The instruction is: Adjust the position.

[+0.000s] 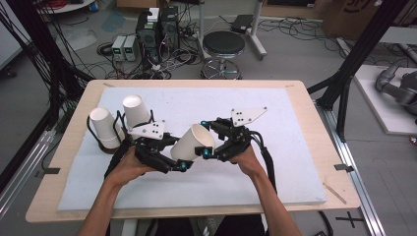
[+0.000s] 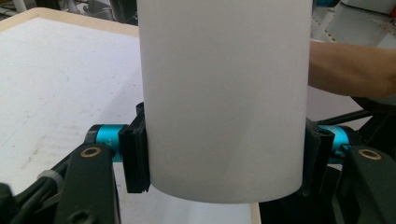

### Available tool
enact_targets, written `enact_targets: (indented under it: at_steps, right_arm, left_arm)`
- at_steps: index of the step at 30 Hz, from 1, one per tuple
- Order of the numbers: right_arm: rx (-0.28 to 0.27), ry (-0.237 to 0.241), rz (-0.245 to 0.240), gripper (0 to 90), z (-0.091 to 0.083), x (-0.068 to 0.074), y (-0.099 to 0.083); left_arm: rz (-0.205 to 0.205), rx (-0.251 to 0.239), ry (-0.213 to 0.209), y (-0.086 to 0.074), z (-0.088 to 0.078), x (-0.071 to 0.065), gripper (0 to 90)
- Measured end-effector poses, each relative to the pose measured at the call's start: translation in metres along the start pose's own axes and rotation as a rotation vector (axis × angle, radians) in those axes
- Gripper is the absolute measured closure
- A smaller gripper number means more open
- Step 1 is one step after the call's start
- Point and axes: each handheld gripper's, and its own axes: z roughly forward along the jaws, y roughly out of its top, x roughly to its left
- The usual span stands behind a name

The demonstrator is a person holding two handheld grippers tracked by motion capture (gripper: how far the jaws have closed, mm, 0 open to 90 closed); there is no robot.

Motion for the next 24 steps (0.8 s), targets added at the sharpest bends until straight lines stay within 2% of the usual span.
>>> enact_targets:
  at_steps: [10,21,22,24]
  right_arm:
    - [-0.001,0.005,-0.004,27.6,-0.0012,-0.0005,0.0001]
    - [0.001,0.007,-0.011,28.4,-0.0022,-0.0002,0.0005]
    - [0.001,0.004,-0.011,28.4,-0.0022,-0.0001,0.0005]
    - [-0.003,0.003,-0.011,28.4,-0.0029,-0.0002,0.0008]
  left_arm:
    - [0.017,-0.001,0.009,0.0001,-0.0003,-0.0006,36.0]
    - [0.032,0.003,0.025,0.0,0.0012,-0.002,35.1]
    - [0.029,0.003,0.026,-0.0001,0.0015,-0.0017,34.2]
    - [0.005,0.0,0.018,-0.0005,0.0023,0.0,21.5]
